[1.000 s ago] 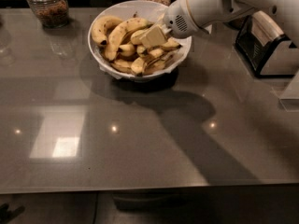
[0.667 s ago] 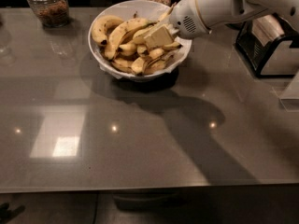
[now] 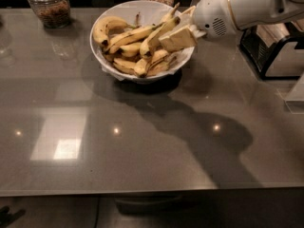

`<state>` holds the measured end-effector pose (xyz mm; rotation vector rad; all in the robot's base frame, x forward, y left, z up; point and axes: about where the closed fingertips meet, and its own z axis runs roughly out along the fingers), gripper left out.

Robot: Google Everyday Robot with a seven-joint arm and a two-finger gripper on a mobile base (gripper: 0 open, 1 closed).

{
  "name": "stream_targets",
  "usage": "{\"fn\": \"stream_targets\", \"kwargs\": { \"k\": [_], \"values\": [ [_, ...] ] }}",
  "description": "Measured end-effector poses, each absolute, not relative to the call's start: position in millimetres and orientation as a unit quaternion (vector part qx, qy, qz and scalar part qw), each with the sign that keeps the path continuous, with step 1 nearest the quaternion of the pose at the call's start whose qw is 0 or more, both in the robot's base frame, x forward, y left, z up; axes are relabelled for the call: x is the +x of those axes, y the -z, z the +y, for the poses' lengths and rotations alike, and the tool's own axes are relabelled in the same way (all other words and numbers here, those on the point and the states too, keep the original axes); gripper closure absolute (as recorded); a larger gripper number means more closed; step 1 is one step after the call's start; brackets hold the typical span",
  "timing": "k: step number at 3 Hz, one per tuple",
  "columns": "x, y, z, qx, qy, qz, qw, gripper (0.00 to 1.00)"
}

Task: Pick banana from white bowl

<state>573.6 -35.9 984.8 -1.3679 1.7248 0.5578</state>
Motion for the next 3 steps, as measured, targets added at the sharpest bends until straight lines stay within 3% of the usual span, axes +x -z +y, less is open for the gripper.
{"fn": "stream_targets", "kwargs": {
  "k": [3],
  "values": [
    [510.9,-1014.2,-59.7,-0.6,-0.264,0.619,0.432,1.0]
  ]
}}
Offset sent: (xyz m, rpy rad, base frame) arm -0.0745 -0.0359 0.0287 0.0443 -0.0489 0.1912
